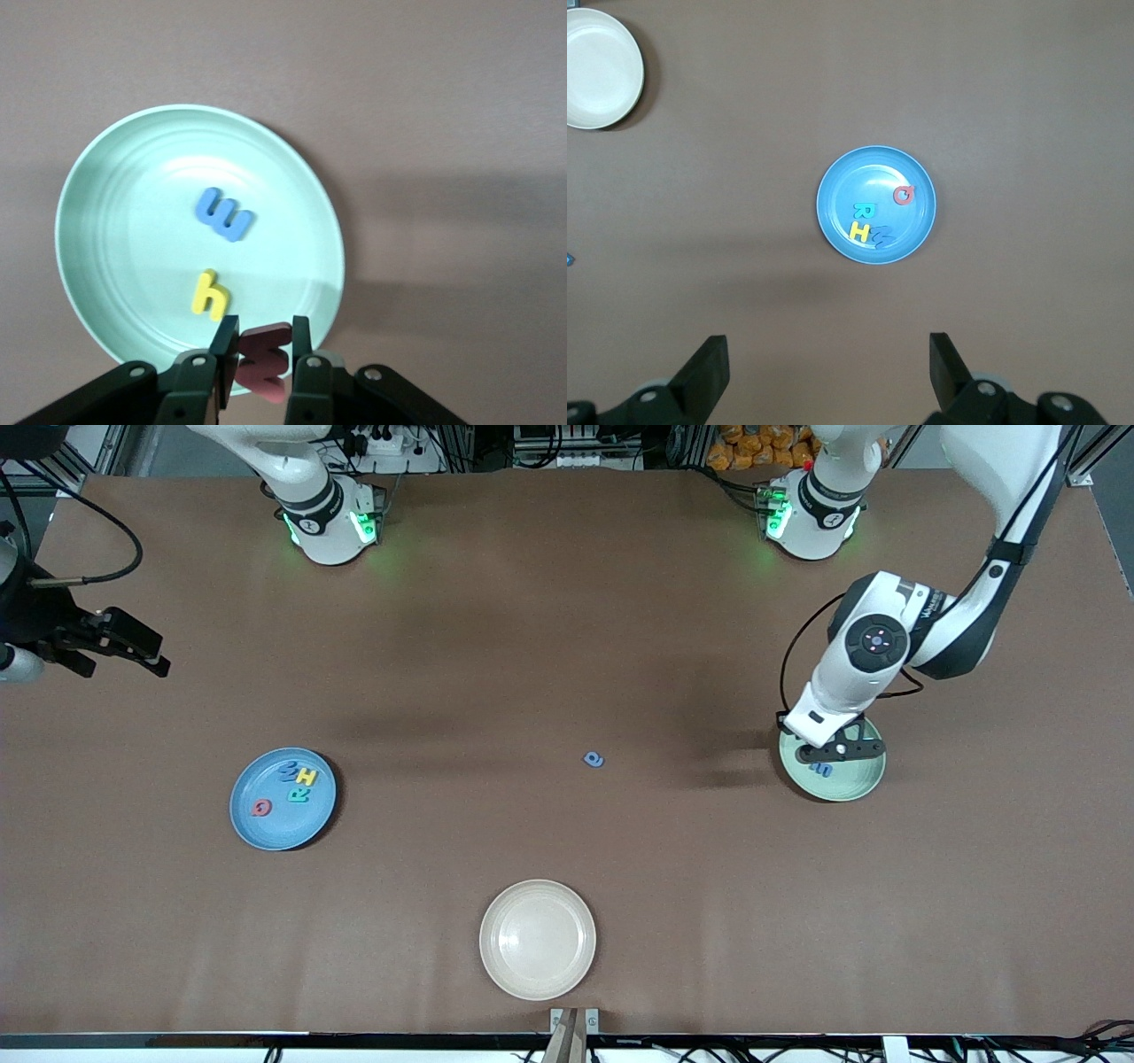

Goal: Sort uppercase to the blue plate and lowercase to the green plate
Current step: 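Carry the pink w onto the green plate and open the left gripper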

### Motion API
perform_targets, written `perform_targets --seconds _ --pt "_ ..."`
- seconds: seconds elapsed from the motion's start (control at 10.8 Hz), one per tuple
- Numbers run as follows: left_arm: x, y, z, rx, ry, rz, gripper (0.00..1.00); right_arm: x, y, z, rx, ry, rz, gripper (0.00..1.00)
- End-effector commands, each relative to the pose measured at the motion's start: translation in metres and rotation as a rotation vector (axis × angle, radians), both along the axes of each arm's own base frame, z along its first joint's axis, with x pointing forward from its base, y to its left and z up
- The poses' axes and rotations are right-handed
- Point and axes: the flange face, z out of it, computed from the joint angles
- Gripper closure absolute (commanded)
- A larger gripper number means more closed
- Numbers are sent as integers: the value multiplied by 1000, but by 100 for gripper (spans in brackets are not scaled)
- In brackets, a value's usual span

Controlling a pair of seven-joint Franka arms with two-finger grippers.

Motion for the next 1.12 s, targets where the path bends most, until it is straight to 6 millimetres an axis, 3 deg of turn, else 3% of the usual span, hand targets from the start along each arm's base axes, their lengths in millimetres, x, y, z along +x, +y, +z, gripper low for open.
perform_targets --seconds 0.0,0.19,0.28,0.37,0.65,0.84,1.02 --pt "-4 1 2 -16 6 -8 76 7 2 6 12 -36 11 0" --pt "-4 3 2 -17 6 -3 35 7 0 8 12 -46 6 0" --pt "-4 4 2 -17 6 -2 22 7 -2 10 13 -49 5 0" --pt "-4 4 2 -17 6 -2 17 8 -3 12 13 -56 1 0" --pt "0 -4 9 -56 3 43 16 11 -2 4 12 -46 4 0" --pt "6 -37 27 -125 -13 53 15 13 -1 2 13 -41 6 0" --pt "3 -95 44 -190 -51 13 18 13 2 3 13 -44 10 0"
